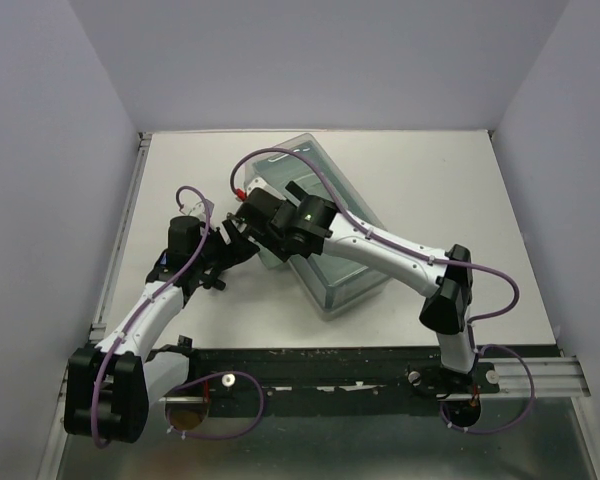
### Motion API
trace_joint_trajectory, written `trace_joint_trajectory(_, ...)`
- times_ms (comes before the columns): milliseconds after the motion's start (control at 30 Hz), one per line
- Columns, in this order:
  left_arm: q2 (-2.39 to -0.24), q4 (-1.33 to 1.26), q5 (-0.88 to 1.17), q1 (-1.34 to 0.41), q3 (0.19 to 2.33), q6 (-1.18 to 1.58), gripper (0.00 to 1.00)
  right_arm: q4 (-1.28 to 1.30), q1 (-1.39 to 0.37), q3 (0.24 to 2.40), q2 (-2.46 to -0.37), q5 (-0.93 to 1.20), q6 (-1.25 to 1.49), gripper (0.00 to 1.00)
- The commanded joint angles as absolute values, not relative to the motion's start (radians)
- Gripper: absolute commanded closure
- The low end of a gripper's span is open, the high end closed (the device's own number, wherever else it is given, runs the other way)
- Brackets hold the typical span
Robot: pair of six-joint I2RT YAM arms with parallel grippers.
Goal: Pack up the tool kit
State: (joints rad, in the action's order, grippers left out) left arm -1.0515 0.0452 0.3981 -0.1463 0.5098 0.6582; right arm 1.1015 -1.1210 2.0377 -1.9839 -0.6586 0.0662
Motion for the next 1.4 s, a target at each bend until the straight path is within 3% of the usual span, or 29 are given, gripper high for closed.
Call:
trace_joint_trajectory(0, -1.052, 0.02, 0.416, -0.152, 0.512, 0.652, 0.19, 1.128, -1.106, 2.034, -1.97, -0.824, -0.018, 0.0)
trace_joint_trajectory(533, -1.061, -0.046, 0.437, -0.169, 0.518, 0.675, 0.19, 1.109, -1.063, 2.029, -1.927, -0.758, -0.058, 0.0)
trace_joint_trajectory(833, -1.209, -0.153, 0.422, -0.25, 0.563, 0.722, 0.19, 1.106, -1.085, 1.999, -1.945, -0.697, -0.022, 0.01)
trace_joint_trajectory(933, -1.235, -0.193, 0.436, -0.252, 0.565, 0.745, 0.25, 1.066, -1.085, 1.96, -1.928, -0.635, -0.026, 0.05)
trace_joint_trajectory(1300, -1.267, -0.305, 0.486, -0.253, 0.535, 0.822, 0.42, 1.074, -1.02, 1.98, -1.927, -0.468, -0.009, 0.42)
trace_joint_trajectory(1367, -1.278, -0.316, 0.492, -0.255, 0.532, 0.83, 0.44, 1.088, -1.017, 1.982, -1.925, -0.472, -0.003, 0.45)
